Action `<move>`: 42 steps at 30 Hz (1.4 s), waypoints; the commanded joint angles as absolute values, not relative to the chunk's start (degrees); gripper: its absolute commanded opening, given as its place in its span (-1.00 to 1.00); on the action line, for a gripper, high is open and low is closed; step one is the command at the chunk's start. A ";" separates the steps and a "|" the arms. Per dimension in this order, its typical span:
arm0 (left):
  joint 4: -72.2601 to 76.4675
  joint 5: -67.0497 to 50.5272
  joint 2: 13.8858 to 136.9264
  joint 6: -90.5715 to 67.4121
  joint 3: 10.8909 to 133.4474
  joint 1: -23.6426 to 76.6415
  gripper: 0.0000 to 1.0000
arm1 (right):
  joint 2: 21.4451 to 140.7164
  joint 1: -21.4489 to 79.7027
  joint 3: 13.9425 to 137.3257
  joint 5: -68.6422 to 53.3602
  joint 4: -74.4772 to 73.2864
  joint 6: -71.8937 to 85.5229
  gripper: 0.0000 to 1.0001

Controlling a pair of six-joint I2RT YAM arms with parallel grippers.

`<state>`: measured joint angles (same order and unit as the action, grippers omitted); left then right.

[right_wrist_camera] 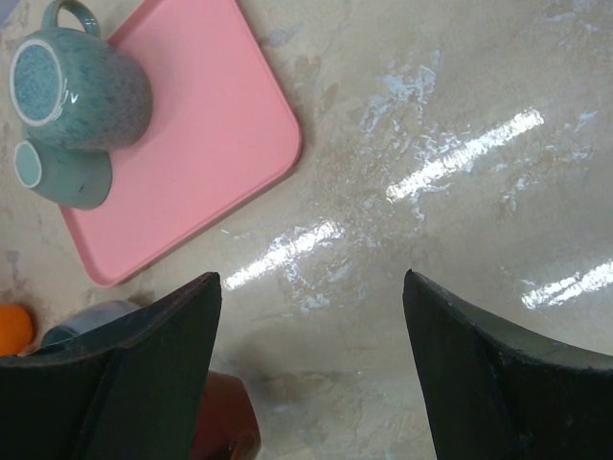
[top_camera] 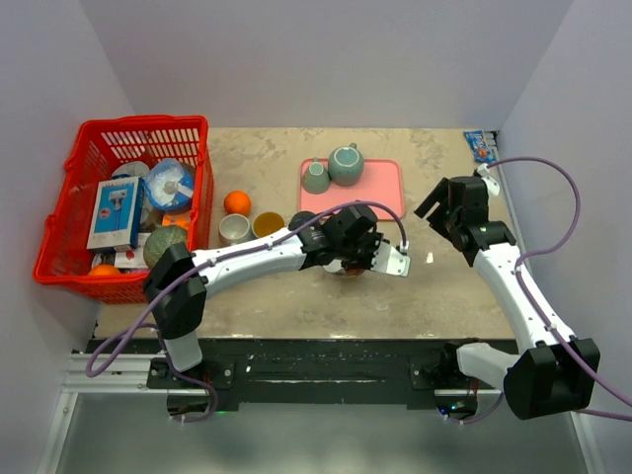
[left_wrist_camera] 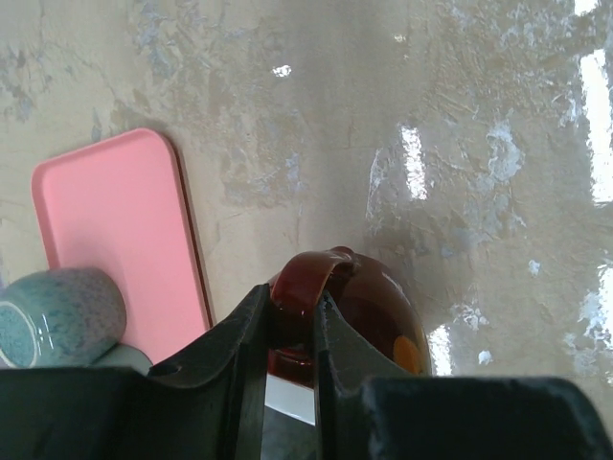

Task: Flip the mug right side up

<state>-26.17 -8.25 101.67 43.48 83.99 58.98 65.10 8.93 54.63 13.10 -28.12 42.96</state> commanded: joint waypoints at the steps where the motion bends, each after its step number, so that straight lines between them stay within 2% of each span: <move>1: -18.55 -8.26 98.70 53.78 81.39 59.76 -1.00 | 63.54 8.26 56.16 17.05 -30.58 44.47 0.60; 13: -23.11 1.57 106.87 65.82 86.04 62.40 -1.00 | 63.54 7.29 56.51 17.49 -32.70 43.68 0.59; 17: -20.05 10.25 110.12 70.83 84.38 63.63 -1.00 | 63.46 7.03 56.16 17.23 -32.69 43.51 0.59; 24: -14.42 15.81 114.25 77.52 83.32 63.72 -0.93 | 62.93 6.94 55.20 17.40 -32.52 43.51 0.59; 30: -6.34 21.18 114.52 78.49 79.90 63.81 -0.78 | 62.49 6.33 54.32 17.31 -32.26 43.16 0.60; 32: -6.15 20.92 114.35 77.35 79.63 64.07 -0.66 | 62.49 6.33 54.14 17.14 -31.99 42.98 0.60; 33: -7.72 20.66 114.26 77.00 79.98 64.07 -0.52 | 62.58 6.15 54.14 16.96 -31.64 42.89 0.60; 34: -8.00 20.39 114.17 76.73 80.15 64.16 -0.28 | 62.58 6.07 54.14 16.79 -31.47 42.89 0.60; 38: -10.19 18.64 113.56 74.19 81.30 64.34 -0.16 | 62.93 5.89 53.96 16.26 -30.68 42.89 0.60; 39: -11.15 18.37 113.55 73.92 81.73 64.34 -0.07 | 63.19 5.80 53.96 16.17 -30.67 42.89 0.60; 42: -11.60 17.67 113.12 73.04 82.00 64.42 -0.02 | 63.28 5.80 53.88 16.00 -30.59 42.89 0.60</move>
<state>-11.57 17.98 114.65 74.87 79.75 64.18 63.99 6.09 53.98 15.44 -32.21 42.85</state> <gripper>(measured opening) 0.480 0.798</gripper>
